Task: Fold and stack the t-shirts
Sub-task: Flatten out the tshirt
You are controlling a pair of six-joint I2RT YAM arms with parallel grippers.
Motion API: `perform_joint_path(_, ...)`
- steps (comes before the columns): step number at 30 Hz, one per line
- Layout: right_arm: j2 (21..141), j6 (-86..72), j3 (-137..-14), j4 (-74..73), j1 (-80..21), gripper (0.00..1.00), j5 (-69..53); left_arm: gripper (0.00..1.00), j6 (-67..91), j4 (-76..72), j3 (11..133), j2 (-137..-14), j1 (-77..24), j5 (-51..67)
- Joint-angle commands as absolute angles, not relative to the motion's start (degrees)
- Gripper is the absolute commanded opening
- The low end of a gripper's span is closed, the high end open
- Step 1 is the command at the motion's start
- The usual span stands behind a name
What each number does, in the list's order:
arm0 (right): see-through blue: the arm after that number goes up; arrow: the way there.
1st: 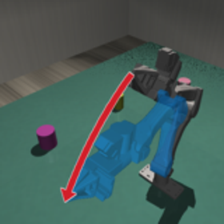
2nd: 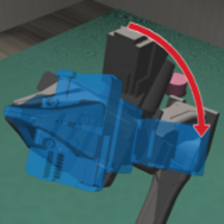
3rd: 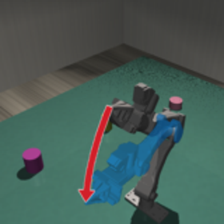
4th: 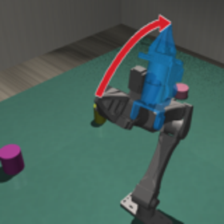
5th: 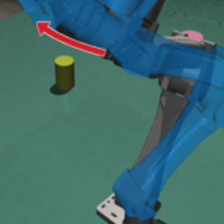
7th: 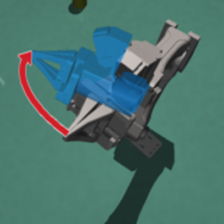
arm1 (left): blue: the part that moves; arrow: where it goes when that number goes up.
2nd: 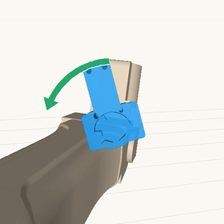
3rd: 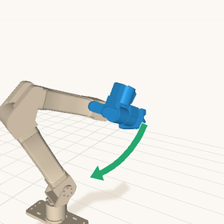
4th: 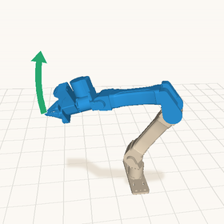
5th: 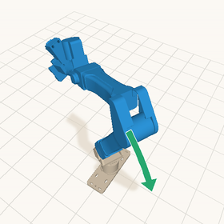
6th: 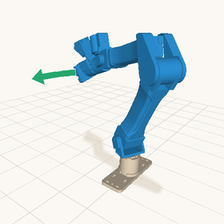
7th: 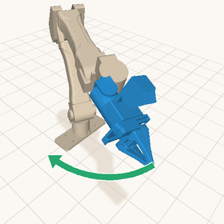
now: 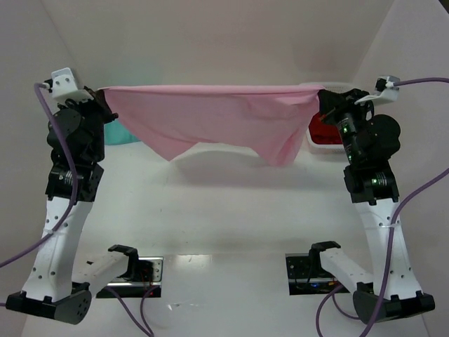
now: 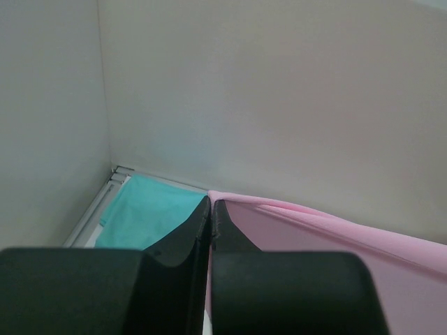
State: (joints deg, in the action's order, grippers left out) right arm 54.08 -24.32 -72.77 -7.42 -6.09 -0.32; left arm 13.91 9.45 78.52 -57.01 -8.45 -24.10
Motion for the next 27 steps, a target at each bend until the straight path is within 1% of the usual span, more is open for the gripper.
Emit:
perform_joint_path(1, 51.5, -22.7, -74.5, -6.1, -5.3, 0.00, 1.7, 0.00, 14.6, 7.6, 78.8, -54.0, -7.6, -26.9)
perform_joint_path(5, 46.4, -25.6, -72.8, -8.2, -5.3, 0.00, 3.0, 0.00, 15.8, 10.6, 78.2, -50.8, -7.6, -25.7)
perform_joint_path(7, 43.5, -27.9, -70.7, -7.7, -5.3, 0.00, 1.6, 0.00, 17.2, 12.3, 78.2, -48.3, -7.6, -25.1)
perform_joint_path(10, 40.8, -29.1, -70.7, -9.5, -5.3, 0.00, -1.9, 0.00, 17.2, 14.8, 77.6, -43.2, -7.6, -24.5)
perform_joint_path(13, 37.5, -29.1, -72.5, -12.3, -5.3, 0.00, -3.4, 0.00, 17.2, 18.2, 78.2, -37.5, -7.6, -24.5)
perform_joint_path(16, 33.8, -28.6, -74.6, -16.1, -5.3, 0.00, -2.1, 0.00, 17.2, 20.6, 78.8, -35.7, -7.6, -24.5)
perform_joint_path(19, 33.2, -29.1, -72.8, -17.4, -5.3, 0.00, 0.6, 0.00, 18.5, 19.9, 77.1, -38.5, -7.6, -23.9)
perform_joint_path(21, 36.3, -29.6, -70.3, -15.8, -5.3, 0.00, 1.1, 0.00, 19.3, 19.3, 75.1, -41.4, -7.6, -23.9)
perform_joint_path(24, 41.9, -31.2, -63.4, -11.0, -5.3, 0.00, 1.1, 0.00, 20.6, 15.0, 70.8, -46.1, -7.6, -23.9)
perform_joint_path(26, 46.1, -33.0, -55.6, -6.3, -5.3, 0.00, 1.8, 0.00, 21.1, 12.1, 67.5, -50.3, -7.6, -23.9)
perform_joint_path(27, 47.5, -33.0, -53.8, -4.8, -5.3, 0.00, 1.8, 0.00, 21.1, 11.3, 66.3, -51.4, -7.6, -23.9)
